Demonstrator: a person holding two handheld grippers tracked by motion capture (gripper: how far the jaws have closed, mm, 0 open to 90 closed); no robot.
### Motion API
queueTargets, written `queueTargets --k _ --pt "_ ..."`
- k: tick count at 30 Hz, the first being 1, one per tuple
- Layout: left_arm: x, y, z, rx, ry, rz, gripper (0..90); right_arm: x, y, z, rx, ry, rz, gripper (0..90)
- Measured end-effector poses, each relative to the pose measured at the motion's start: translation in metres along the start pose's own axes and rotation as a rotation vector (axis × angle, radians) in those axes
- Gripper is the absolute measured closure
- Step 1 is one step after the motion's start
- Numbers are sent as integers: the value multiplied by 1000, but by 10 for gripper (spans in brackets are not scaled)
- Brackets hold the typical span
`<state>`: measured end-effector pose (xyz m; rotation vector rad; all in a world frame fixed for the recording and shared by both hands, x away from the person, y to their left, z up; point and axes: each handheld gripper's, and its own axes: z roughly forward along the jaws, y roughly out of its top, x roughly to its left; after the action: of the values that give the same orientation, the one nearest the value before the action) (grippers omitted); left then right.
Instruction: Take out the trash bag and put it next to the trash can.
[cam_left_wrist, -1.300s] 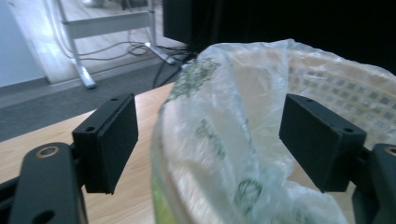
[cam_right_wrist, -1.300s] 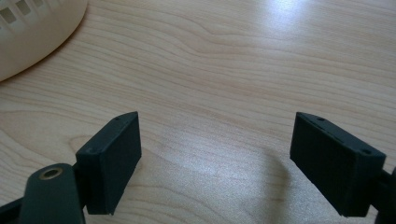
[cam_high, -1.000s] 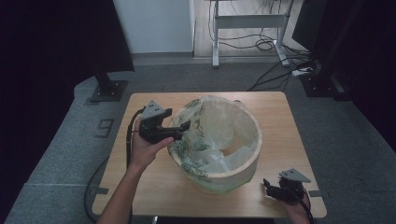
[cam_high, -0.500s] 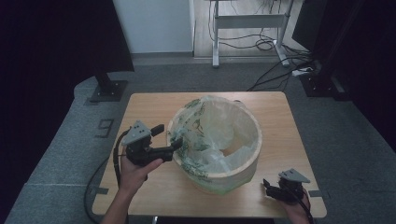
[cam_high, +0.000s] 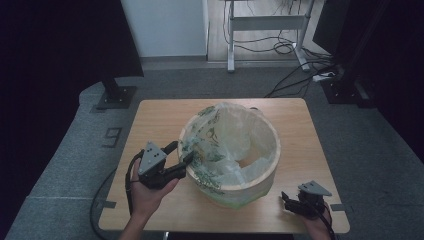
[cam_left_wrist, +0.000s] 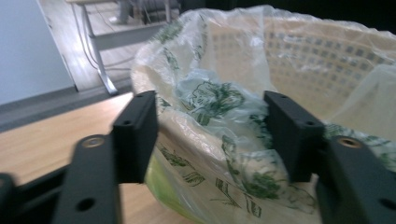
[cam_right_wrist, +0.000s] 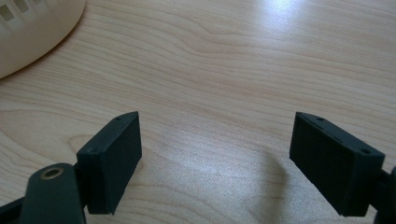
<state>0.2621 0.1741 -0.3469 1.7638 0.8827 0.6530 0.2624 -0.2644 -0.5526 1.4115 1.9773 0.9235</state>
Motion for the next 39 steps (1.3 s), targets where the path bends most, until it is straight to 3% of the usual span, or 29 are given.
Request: queueTargets --k 3,9,11,18,24,27,33,39 --pt "1 -1 -1 -11 13 -14 489 0 0 0 -1 -1 -1 168" --pt "2 -2 -4 -40 34 -12 647 0 0 0 -3 1 4 169" --pt "3 -2 -5 -44 13 -14 731 0 0 0 -3 0 3 169" --pt "6 -2 -6 -47 -38 -12 858 -1 0 -1 -7 -1 6 169" --pt "10 0 -6 -65 -76 -27 900 -2 1 -5 -38 5 13 181" --pt "14 6 -4 -64 -127 -48 900 -2 13 -19 -115 50 15 179" --pt "20 16 -3 -70 -187 -81 900 3 48 -61 -294 177 16 171" --pt "20 21 -4 -74 -199 -77 900 15 97 -118 -436 346 -88 155"
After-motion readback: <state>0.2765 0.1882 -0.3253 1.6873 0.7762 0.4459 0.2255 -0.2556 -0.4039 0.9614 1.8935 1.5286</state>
